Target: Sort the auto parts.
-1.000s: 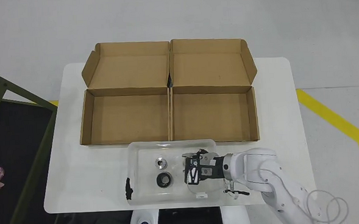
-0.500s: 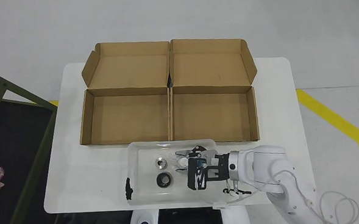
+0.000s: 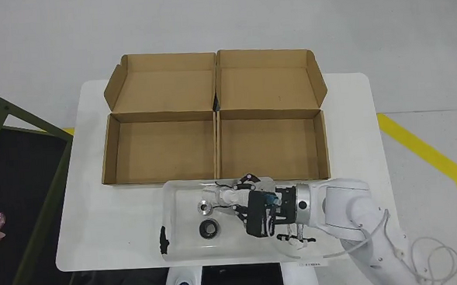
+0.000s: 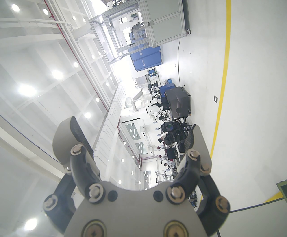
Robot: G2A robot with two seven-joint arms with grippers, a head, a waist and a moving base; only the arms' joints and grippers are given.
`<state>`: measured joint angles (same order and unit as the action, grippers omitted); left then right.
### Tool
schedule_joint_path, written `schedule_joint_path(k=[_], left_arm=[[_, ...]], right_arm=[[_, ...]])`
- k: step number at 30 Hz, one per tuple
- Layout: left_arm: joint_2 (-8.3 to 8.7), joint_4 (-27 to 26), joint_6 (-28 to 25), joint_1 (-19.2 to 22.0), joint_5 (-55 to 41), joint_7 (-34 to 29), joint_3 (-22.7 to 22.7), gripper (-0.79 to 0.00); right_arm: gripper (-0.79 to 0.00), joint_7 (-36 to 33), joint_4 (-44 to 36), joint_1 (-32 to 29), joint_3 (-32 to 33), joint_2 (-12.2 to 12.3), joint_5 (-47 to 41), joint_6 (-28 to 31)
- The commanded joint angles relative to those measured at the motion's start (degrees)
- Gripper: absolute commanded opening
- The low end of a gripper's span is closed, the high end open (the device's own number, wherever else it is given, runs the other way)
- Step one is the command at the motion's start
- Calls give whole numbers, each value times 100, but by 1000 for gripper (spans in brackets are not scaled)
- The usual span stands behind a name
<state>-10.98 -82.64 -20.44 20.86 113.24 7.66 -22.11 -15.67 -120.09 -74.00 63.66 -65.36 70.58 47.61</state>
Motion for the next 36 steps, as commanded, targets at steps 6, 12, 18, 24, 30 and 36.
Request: schedule_joint_path(k=[6,12,18,24,30,36], left_arm=[[0,0,0,0,0,0,0,0],[0,0,0,0,0,0,0,0],[0,0,0,0,0,0,0,0],[0,0,0,0,0,0,0,0],[0,0,0,0,0,0,0,0],[0,0,0,0,0,0,0,0]], right_arm=[[-785,262,-25,93,154,1,-245,-265],[-785,404,58,150,337,12,-496,-408],[-785,458,159,225,440,24,-699,-425],[-785,486,349,324,494,29,-773,-489],[-785,386,627,559,453,24,-762,-509],[-785,86,926,877,401,24,-791,-434]])
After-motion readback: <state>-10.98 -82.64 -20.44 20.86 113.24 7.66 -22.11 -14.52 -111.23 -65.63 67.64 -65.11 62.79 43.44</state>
